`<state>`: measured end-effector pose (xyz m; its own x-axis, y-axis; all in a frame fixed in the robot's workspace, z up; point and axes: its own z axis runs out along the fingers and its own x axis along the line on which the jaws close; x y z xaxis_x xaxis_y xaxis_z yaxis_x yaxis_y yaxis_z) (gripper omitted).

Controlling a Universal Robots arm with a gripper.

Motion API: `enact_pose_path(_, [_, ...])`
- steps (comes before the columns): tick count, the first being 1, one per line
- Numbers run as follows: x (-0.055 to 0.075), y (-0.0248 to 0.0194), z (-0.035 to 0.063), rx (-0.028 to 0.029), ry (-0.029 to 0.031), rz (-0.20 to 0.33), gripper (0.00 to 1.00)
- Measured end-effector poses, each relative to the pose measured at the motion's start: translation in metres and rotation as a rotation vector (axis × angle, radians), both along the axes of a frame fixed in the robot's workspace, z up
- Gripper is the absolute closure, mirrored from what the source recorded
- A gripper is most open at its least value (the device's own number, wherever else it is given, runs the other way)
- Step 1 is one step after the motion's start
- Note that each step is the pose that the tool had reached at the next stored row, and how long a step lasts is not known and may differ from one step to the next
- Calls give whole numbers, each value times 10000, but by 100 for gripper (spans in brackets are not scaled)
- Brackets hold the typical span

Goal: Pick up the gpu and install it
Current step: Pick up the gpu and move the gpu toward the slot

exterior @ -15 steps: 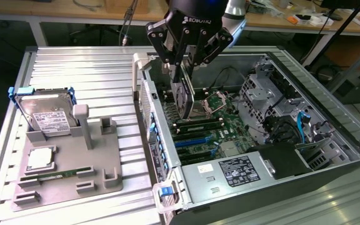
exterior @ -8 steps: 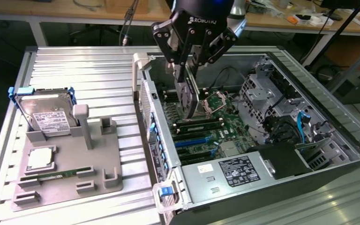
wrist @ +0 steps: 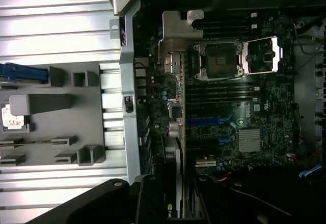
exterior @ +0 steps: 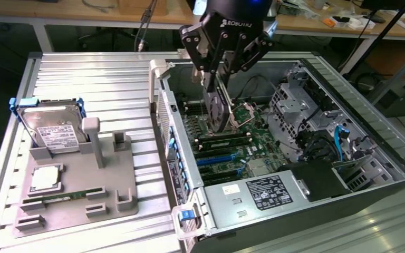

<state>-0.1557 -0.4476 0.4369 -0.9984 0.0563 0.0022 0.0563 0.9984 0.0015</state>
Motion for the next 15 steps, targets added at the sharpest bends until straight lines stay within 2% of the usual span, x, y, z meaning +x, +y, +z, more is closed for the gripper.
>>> enact_pose_path(15, [264, 0, 0, -1, 6, 0, 73])
